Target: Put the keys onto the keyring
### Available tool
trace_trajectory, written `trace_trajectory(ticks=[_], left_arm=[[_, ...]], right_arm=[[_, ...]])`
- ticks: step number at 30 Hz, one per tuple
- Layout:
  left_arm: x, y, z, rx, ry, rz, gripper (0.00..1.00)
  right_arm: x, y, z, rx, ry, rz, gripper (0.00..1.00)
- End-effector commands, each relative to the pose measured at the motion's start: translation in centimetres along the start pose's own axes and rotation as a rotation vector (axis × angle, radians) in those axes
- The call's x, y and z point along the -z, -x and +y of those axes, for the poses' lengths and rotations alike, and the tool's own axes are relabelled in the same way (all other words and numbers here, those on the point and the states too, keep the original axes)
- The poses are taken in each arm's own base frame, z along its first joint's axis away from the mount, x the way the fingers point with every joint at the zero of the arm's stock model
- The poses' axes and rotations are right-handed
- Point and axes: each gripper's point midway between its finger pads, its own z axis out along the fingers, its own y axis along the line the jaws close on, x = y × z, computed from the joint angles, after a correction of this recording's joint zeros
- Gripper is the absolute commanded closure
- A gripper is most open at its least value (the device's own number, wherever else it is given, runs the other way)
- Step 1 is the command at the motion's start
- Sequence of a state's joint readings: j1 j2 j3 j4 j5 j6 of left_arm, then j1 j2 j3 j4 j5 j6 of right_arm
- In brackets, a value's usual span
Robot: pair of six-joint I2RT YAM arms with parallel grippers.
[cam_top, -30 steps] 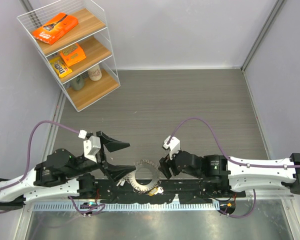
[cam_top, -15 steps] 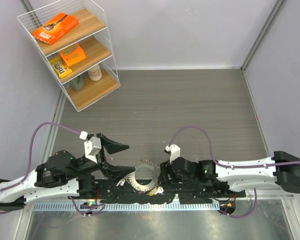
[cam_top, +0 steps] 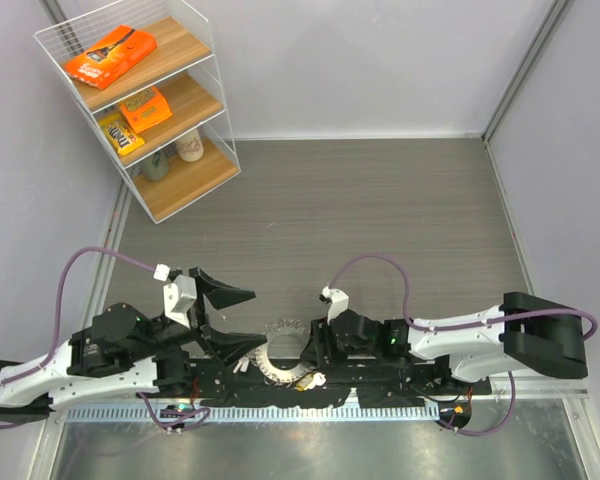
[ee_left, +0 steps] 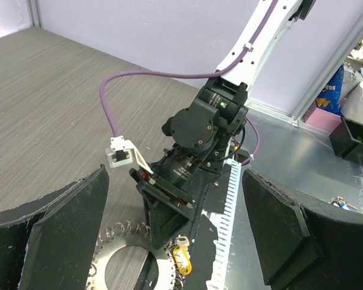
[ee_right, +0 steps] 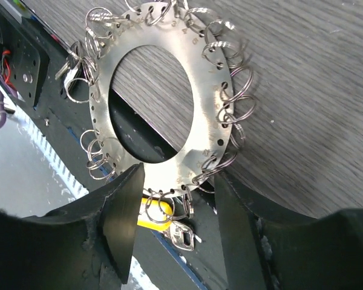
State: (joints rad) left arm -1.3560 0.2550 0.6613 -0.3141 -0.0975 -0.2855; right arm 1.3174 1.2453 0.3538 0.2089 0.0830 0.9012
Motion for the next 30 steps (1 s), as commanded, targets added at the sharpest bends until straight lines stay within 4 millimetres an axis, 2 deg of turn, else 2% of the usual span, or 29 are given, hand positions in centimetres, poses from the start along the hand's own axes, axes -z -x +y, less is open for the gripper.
trace_trajectory(ticks=[1, 5, 6, 9, 14, 18, 24, 30], left_arm=[[0.2, 0.4, 0.0, 0.011, 0.004, -0.018, 0.00], [0.2, 0.5, 0.1, 0.008, 0.010, -0.021, 0.00], [0.2, 0.6, 0.1, 0.008, 0.010, -0.021, 0.00], [0.2, 0.5, 0.1, 0.008, 0.009, -0.018, 0.00], [0.2, 0.4, 0.2, 0.004, 0.016, -0.015, 0.01], [0.0, 0.6, 0.2, 0.000, 0.016, -0.015, 0.00], [-0.3, 0.9, 0.1, -0.007, 0.012, -0.018, 0.00], [-0.6, 1.0, -0.2, -0.013, 0.004, -0.007, 0.00]], right_arm=[[-0.8, -0.1, -0.3, -0.040, 0.005, -0.005, 0.50], [-1.3, -0.2, -1.5, -0.062, -0.022, -0.013, 0.72], [-1.4, -0.2, -1.9, -0.066, -0.035, -0.014, 0.75], [-1.6, 0.0, -2.5, -0.069, -0.054, -0.029, 0.94], [-1.2, 1.5, -1.8, -0.024, -0.050, -0.077, 0.94], [0.0, 3.6, -1.5, 0.032, -0.079, -0.136, 0.94], [2.9, 8.3, 0.7, 0.096, -0.072, -0.286, 0.94], [4.9, 12.5, 1.2, 0.134, -0.099, -0.384, 0.94]])
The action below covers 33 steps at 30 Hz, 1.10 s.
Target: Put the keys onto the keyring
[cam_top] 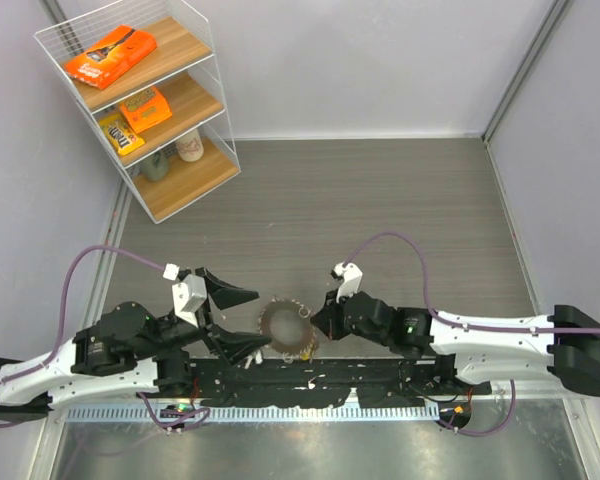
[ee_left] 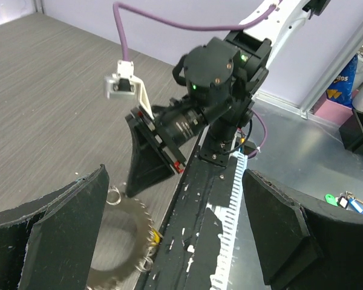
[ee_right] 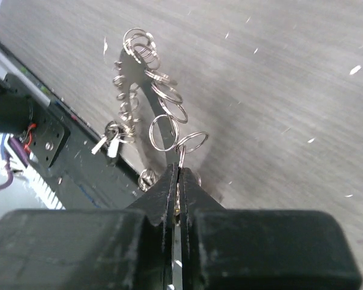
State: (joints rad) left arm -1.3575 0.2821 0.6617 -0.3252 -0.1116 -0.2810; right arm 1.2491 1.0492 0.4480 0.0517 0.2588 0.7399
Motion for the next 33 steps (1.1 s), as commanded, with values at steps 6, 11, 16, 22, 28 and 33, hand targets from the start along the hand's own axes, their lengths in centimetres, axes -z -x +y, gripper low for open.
trace_trajectory(ticks=[6, 11, 16, 22, 28, 33], left_arm=[[0.1, 1.9, -0.5, 0.001, -0.017, -0.052, 0.00], [0.3, 2.0, -0.5, 0.006, -0.019, -0.059, 0.00], [0.3, 2.1, -0.4, 0.004, -0.013, -0.064, 0.00], [0.2, 1.9, -0.2, 0.010, 0.002, -0.059, 0.00], [0.3, 2.0, 1.0, 0.022, 0.068, -0.083, 0.00], [0.4, 2.1, 1.9, 0.024, 0.116, -0.101, 0.00]], right_arm=[[0.9, 10.0, -1.3, 0.040, -0.085, -0.222, 0.94], [0.5, 13.3, -3.8, 0.025, -0.151, -0.264, 0.94], [-1.5, 14.0, -6.6, -0.035, -0.182, -0.251, 0.94], [-4.1, 14.2, -9.8, -0.070, -0.253, -0.235, 0.94], [-5.0, 13.6, -11.9, -0.088, -0.316, -0.209, 0.94], [-4.2, 14.0, -13.5, -0.072, -0.382, -0.225, 0.59]])
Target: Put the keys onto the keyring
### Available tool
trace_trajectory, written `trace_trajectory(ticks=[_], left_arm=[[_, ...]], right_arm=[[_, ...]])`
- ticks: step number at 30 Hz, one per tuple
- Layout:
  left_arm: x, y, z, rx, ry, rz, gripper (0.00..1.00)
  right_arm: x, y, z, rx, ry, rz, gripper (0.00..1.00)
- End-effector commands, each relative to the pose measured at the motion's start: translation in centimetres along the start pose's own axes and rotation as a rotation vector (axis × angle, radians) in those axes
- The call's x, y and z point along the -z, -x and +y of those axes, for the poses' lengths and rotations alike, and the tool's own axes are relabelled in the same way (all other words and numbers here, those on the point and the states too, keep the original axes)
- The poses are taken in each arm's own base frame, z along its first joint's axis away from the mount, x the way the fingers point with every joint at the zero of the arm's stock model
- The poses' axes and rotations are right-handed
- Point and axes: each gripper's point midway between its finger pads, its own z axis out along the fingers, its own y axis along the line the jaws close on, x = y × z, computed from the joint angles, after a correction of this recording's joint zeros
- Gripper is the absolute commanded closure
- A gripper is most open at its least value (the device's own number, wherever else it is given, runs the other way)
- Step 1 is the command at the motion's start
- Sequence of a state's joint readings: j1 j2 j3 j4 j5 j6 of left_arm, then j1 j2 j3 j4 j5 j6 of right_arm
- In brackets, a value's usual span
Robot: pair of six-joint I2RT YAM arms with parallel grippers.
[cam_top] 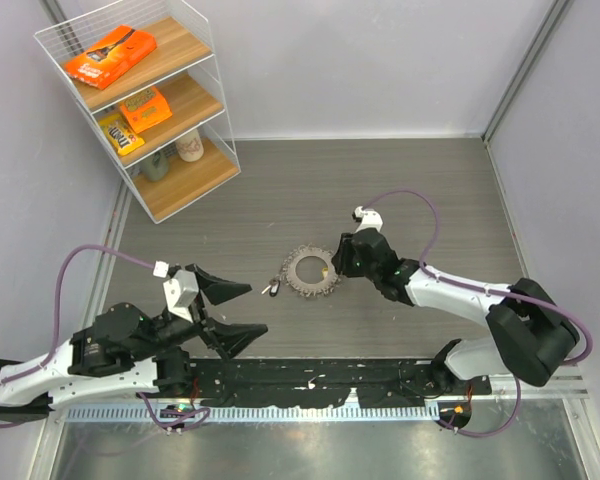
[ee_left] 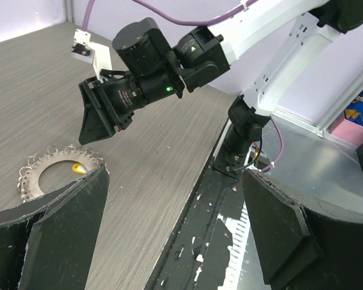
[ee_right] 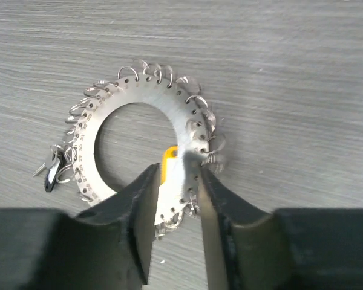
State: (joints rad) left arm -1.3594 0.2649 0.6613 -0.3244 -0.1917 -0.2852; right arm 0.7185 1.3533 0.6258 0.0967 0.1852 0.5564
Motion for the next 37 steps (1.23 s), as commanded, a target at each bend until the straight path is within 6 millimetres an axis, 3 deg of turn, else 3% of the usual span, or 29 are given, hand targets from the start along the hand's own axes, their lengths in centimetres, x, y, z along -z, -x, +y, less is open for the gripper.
trace_trajectory(ticks=[1, 5, 8, 9, 15, 20, 23, 28, 31, 37], left_arm=[[0.0, 1.6, 0.7, 0.018, 0.045, -0.068, 0.00], [0.1, 1.9, 1.3, -0.005, 0.084, -0.048, 0.01], [0.1, 2.3, 1.3, -0.028, 0.088, -0.045, 0.00], [0.0, 2.6, 1.2, -0.030, 0.084, -0.048, 0.00], [-0.2, 3.1, 1.5, -0.040, 0.112, -0.043, 0.01], [-0.2, 4.2, 1.7, -0.040, 0.135, -0.057, 0.00], [-0.2, 4.7, 2.2, -0.061, 0.165, -0.066, 0.00], [-0.7, 5.1, 2.7, -0.101, 0.195, -0.059, 0.00], [-0.9, 5.3, 2.6, -0.111, 0.192, -0.061, 0.00], [-1.0, 4.7, 2.7, -0.101, 0.202, -0.038, 0.01]], right_arm=[[0.6, 4.2, 0.6, 0.006, -0.008, -0.117, 0.55], [2.9, 6.3, 0.7, 0.027, -0.006, -0.173, 0.29], [5.5, 8.1, 0.6, 0.051, -0.017, -0.214, 0.15], [6.0, 8.4, 0.7, 0.055, -0.017, -0.222, 0.04], [10.3, 11.5, -0.1, 0.019, -0.082, -0.288, 0.04], [13.7, 14.2, -2.7, 0.049, -0.253, -0.347, 0.05], [15.2, 15.1, -3.2, 0.053, -0.282, -0.377, 0.05], [16.8, 16.6, -2.2, 0.048, -0.228, -0.429, 0.05], [18.4, 17.7, -0.6, 0.079, -0.131, -0.465, 0.05], [18.5, 17.9, 0.5, 0.132, -0.081, -0.462, 0.04]])
